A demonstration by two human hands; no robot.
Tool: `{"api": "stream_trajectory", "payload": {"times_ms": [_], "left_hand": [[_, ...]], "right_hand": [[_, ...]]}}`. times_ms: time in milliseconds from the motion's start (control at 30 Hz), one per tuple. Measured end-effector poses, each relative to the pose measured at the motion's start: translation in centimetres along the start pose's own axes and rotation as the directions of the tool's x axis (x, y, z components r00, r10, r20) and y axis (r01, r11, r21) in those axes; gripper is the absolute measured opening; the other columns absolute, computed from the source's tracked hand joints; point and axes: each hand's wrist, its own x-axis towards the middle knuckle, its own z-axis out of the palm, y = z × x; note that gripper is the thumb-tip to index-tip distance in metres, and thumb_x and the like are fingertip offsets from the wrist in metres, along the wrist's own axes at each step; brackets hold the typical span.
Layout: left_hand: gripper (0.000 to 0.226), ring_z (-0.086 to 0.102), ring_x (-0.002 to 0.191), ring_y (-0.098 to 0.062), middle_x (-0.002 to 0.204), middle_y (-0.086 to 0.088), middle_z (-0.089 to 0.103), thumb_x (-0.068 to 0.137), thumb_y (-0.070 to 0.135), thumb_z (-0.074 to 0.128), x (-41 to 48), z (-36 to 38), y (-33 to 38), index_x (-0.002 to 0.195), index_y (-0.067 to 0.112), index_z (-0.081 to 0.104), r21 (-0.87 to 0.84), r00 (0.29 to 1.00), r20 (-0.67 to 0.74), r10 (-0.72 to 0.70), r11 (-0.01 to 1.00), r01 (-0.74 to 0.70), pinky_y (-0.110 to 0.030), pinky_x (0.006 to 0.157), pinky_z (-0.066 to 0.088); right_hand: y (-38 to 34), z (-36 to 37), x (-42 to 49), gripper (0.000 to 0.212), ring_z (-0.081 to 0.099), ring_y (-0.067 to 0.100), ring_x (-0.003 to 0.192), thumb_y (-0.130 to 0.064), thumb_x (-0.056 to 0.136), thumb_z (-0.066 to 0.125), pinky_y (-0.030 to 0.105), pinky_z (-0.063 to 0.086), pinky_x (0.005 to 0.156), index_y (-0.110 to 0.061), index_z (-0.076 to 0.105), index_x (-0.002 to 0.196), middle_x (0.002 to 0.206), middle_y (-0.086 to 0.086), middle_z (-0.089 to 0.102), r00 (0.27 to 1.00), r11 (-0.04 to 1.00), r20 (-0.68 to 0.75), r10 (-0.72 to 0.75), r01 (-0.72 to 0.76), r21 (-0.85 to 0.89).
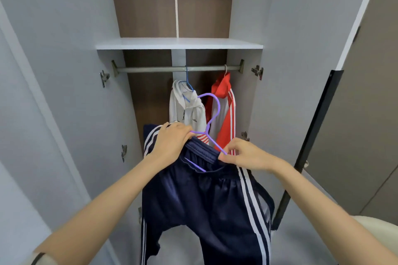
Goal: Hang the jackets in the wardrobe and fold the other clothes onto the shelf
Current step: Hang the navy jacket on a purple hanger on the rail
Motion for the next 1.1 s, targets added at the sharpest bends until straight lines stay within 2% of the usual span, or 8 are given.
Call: {"api": "stream_trajectory", "payload": {"times_ms": [167,267,367,567,700,833,967,1100], "left_hand": [[0.030,0.059,0.098,-0.019,0.100,0.002,0.069,0.101,0.032,0.044,5.5,1.6,-3.6,0.100,0.017,0.069,-0.148,0.997,-0.076,-0.018,0.989,0.007,-0.035,0.094,0.041],[0.018,0.055,0.107,-0.014,0.111,0.007,0.067,0.094,0.027,0.060,8.1,2.7,-6.3,0.107,0.021,0.070,-0.314,0.989,-0.061,-0.138,0.943,0.112,-0.029,0.092,0.041],[0.030,0.053,0.116,-0.018,0.123,0.001,0.062,0.091,0.017,0.062,9.7,3.7,-9.2,0.121,0.017,0.064,-0.371,0.954,-0.020,-0.298,0.889,0.270,-0.029,0.101,0.041],[0.035,0.056,0.118,-0.019,0.131,-0.003,0.059,0.094,0.015,0.057,10.1,5.4,-14.5,0.129,0.014,0.058,-0.400,0.843,0.056,-0.535,0.762,0.510,-0.022,0.095,0.037],[0.028,0.057,0.094,-0.007,0.117,0.001,0.066,0.097,0.019,0.054,11.4,5.9,-17.4,0.124,0.016,0.062,-0.462,0.809,0.083,-0.582,0.697,0.549,-0.013,0.081,0.037],[0.024,0.057,0.093,-0.001,0.105,0.013,0.066,0.099,0.030,0.049,13.7,6.7,-19.8,0.113,0.023,0.066,-0.462,0.833,0.174,-0.526,0.703,0.540,-0.015,0.079,0.039],[0.028,0.058,0.080,0.008,0.084,0.021,0.066,0.098,0.046,0.046,16.8,8.3,-22.5,0.092,0.029,0.067,-0.464,0.836,0.271,-0.477,0.697,0.547,-0.005,0.067,0.037],[0.039,0.062,0.084,0.005,0.091,0.014,0.071,0.089,0.059,0.053,20.1,10.1,-25.4,0.103,0.026,0.069,-0.463,0.849,0.327,-0.415,0.713,0.527,-0.015,0.075,0.048]], "right_hand": [[0.6,-0.4,7.1,0.025,0.044,0.001,0.053,-0.022,0.099,0.049,0.010,0.034,0.050,-0.021,0.071,0.086,0.071,-0.012,0.058,1.000,0.951,-0.013,0.011,-0.007,0.310],[0.6,-0.6,11.7,0.029,0.054,0.006,0.075,-0.021,0.100,0.047,0.013,0.040,0.064,-0.024,0.067,0.080,0.096,0.000,0.070,0.998,0.941,0.049,-0.028,0.010,0.337],[0.8,-0.5,16.6,0.031,0.059,0.020,0.096,-0.019,0.101,0.047,0.017,0.045,0.081,-0.025,0.064,0.075,0.114,0.010,0.068,0.989,0.932,0.138,-0.057,0.003,0.362],[0.8,0.3,26.1,0.028,0.059,0.021,0.087,-0.014,0.098,0.052,0.022,0.047,0.077,-0.021,0.068,0.076,0.125,0.017,0.064,0.970,0.909,0.234,-0.071,-0.034,0.416],[-0.3,1.1,32.6,0.018,0.047,0.006,0.064,-0.016,0.096,0.057,0.015,0.038,0.059,-0.010,0.074,0.092,0.115,0.012,0.069,0.970,0.858,0.243,0.014,-0.137,0.496],[-1.7,1.5,38.5,0.026,0.048,0.000,0.052,-0.014,0.096,0.058,0.009,0.038,0.043,0.002,0.068,0.115,0.092,0.008,0.069,0.975,0.759,0.205,0.087,-0.198,0.620],[-2.7,2.0,44.8,0.024,0.055,-0.001,0.046,-0.010,0.095,0.060,0.011,0.047,0.047,0.002,0.067,0.114,0.077,0.002,0.066,0.976,0.693,0.171,0.132,-0.214,0.689],[-3.4,2.3,50.7,0.024,0.052,0.002,0.051,-0.009,0.094,0.061,0.022,0.055,0.072,0.003,0.068,0.113,0.072,0.000,0.068,0.979,0.648,0.126,0.163,-0.202,0.734]]}}
